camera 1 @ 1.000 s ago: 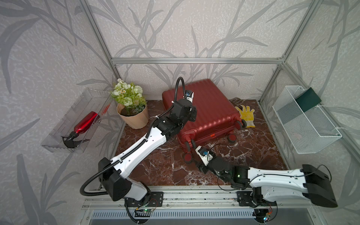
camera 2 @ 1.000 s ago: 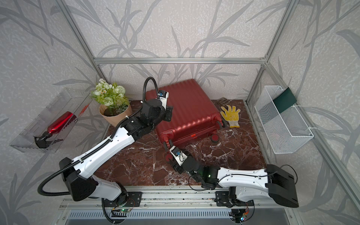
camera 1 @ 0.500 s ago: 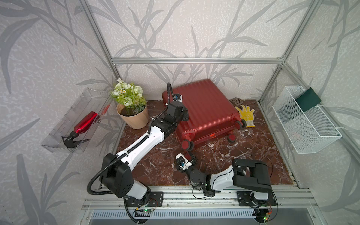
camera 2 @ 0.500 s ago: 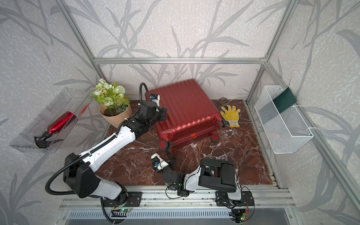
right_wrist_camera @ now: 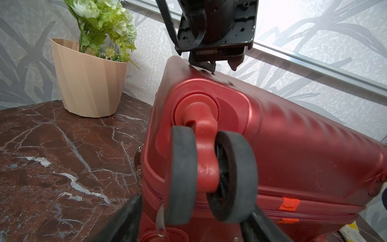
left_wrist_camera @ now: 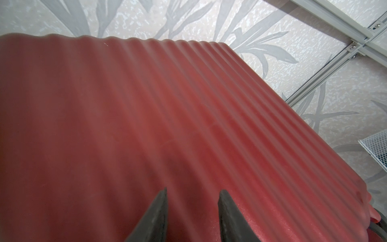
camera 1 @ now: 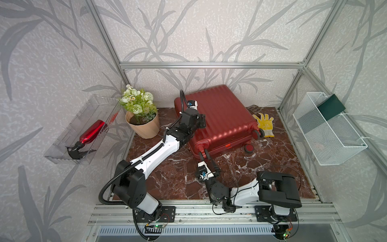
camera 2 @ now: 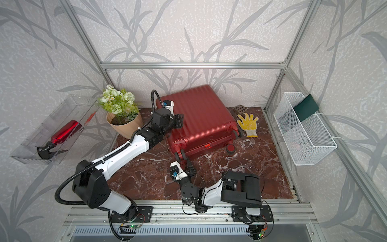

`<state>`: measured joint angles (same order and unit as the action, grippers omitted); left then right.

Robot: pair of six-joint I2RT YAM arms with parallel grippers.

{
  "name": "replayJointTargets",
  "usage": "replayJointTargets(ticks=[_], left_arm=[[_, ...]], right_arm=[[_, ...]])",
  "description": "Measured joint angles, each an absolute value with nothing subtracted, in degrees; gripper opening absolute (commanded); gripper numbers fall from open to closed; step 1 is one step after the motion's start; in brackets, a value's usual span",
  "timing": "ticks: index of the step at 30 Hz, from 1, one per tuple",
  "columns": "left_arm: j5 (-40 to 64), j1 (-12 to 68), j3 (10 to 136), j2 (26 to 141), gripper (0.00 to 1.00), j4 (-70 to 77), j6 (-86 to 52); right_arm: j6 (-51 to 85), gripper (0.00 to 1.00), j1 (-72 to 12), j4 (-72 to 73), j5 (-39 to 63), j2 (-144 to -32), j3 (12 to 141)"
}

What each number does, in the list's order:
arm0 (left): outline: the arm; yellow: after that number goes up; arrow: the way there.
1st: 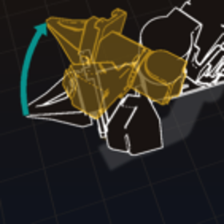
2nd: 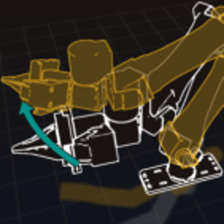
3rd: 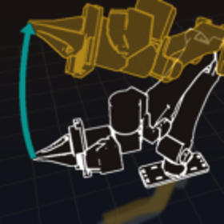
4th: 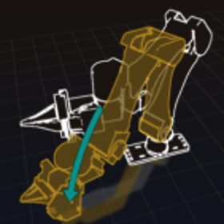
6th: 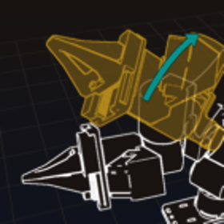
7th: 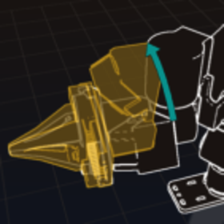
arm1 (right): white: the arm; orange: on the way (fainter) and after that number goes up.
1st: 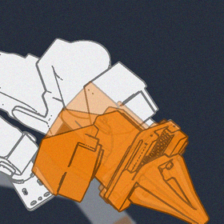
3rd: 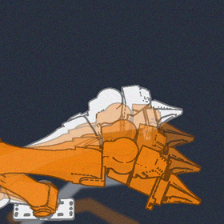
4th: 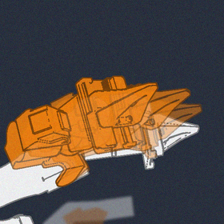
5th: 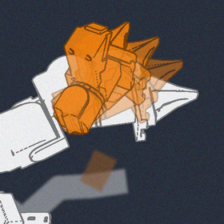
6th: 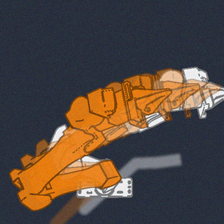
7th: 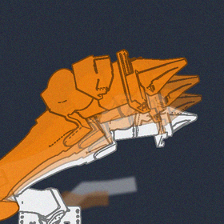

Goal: Open the suitcase zippers
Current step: Adjust the suitcase at the center of the board.

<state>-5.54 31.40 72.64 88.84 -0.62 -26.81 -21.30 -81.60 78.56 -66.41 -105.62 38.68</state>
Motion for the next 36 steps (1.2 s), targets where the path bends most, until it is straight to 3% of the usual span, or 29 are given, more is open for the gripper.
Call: replayJointTargets(ticks=[15,21,24,36], left_arm=[[-5.3,31.6,71.9,89.7,0.40,2.9,-28.1],[-5.3,31.6,71.8,89.8,0.40,3.4,-28.3],[-5.3,31.6,71.6,89.8,0.40,3.9,-28.4],[-5.3,31.8,71.4,90.8,0.39,6.5,-29.1]], right_arm=[[-12.1,0.79,-75.9,79.3,-65.6,-111.5,38.7],[-8.6,0.74,-74.6,80.1,-63.0,-114.7,39.4],[-7.3,0.64,-74.2,80.6,-61.4,-116.1,40.3],[-4.0,0.02,-70.6,80.8,-54.0,-118.6,42.2]])
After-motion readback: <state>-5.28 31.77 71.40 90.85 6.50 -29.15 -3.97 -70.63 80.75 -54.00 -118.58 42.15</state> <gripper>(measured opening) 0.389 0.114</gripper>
